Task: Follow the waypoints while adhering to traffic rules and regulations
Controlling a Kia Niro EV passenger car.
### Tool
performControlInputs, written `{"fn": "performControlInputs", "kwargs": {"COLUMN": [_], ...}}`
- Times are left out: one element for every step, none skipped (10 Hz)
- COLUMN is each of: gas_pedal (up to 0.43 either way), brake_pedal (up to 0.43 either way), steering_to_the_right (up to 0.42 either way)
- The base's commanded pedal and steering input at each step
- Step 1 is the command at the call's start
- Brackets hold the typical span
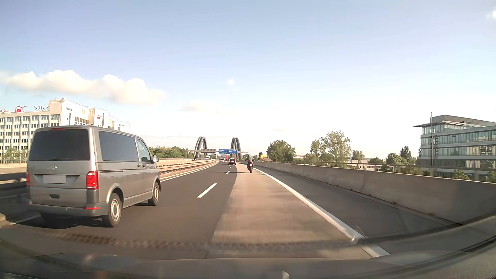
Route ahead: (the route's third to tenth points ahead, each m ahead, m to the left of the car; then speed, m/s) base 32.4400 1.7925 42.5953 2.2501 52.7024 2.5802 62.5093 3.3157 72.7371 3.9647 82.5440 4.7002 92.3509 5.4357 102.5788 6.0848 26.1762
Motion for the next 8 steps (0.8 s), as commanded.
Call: {"fn": "performControlInputs", "kwargs": {"gas_pedal": [0.11, 0.079, 0.067, 0.059, 0.059, 0.059, 0.047, 0.047], "brake_pedal": [0.0, 0.0, 0.0, 0.0, 0.0, 0.0, 0.0, 0.0], "steering_to_the_right": [-0.007, -0.008, -0.008, -0.008, -0.008, -0.008, -0.008, -0.008]}}
